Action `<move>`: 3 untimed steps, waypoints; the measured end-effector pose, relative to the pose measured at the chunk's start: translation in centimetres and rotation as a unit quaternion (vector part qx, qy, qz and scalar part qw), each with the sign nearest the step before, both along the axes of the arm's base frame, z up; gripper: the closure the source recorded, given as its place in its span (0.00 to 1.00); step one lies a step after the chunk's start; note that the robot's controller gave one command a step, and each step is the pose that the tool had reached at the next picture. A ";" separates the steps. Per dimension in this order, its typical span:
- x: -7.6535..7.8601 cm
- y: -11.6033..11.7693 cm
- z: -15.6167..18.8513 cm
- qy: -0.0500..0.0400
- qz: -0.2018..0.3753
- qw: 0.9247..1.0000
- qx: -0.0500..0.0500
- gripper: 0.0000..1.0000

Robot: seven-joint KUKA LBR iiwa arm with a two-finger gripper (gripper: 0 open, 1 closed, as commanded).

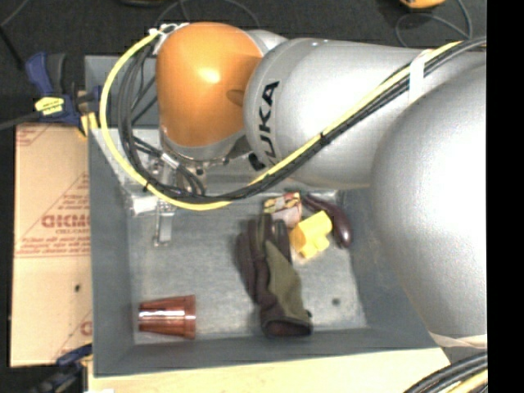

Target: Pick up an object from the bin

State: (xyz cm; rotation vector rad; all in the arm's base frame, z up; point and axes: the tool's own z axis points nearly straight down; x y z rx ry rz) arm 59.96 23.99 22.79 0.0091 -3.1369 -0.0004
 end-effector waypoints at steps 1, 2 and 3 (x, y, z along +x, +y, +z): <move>0.2 -0.1 0.5 -0.004 -0.002 1.000 0.001 0.00; -0.5 -1.5 -2.5 -0.006 0.042 0.999 0.001 0.00; -1.5 -3.1 -3.3 0.000 0.078 0.997 -0.001 0.00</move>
Offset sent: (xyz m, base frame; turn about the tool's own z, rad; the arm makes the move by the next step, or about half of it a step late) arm -0.0292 -0.0601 -0.1290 -0.3552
